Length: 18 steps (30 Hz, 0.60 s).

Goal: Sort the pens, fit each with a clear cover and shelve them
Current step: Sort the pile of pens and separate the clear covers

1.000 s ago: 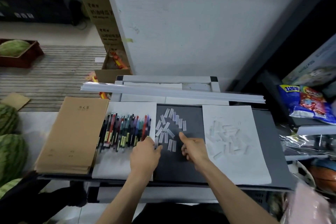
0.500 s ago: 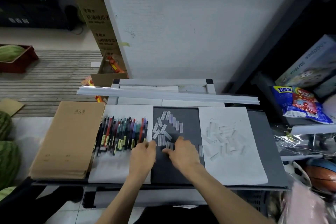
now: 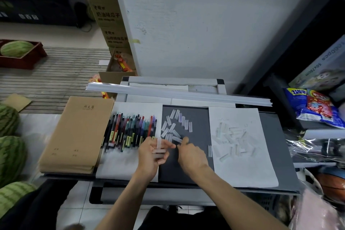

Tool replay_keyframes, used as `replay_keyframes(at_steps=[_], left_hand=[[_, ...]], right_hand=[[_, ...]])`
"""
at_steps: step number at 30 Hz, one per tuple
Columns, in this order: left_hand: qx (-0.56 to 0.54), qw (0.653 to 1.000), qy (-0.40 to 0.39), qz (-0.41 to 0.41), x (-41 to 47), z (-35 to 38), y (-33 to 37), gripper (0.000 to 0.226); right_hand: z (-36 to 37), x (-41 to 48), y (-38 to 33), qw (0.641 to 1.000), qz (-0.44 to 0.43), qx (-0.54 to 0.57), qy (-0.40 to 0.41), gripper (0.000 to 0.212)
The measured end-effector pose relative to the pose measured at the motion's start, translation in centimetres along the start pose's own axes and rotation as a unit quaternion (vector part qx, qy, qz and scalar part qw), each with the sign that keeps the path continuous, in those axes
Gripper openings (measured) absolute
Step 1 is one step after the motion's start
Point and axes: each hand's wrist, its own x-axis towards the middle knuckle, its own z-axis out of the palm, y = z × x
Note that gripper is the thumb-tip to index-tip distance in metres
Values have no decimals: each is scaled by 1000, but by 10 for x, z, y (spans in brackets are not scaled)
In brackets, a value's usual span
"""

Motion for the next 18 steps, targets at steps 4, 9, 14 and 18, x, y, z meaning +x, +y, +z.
replay_keyframes(at_steps=[4,9,14,18], left_hand=[[18,997,72,-2,9,0,-8,46],[36,993,114,-5,9,-1,-13,33],[96,987,129,2,17,-3,-14,18],[367,913,160,85,24,-4,-18,11]], right_hand=[[0,-2,4,999,6,31,10,25],[-3,2,11,985,74,156,5,27],[2,7,24,888,218,402,51,39],[9,10,31,875,222,423,79,49]])
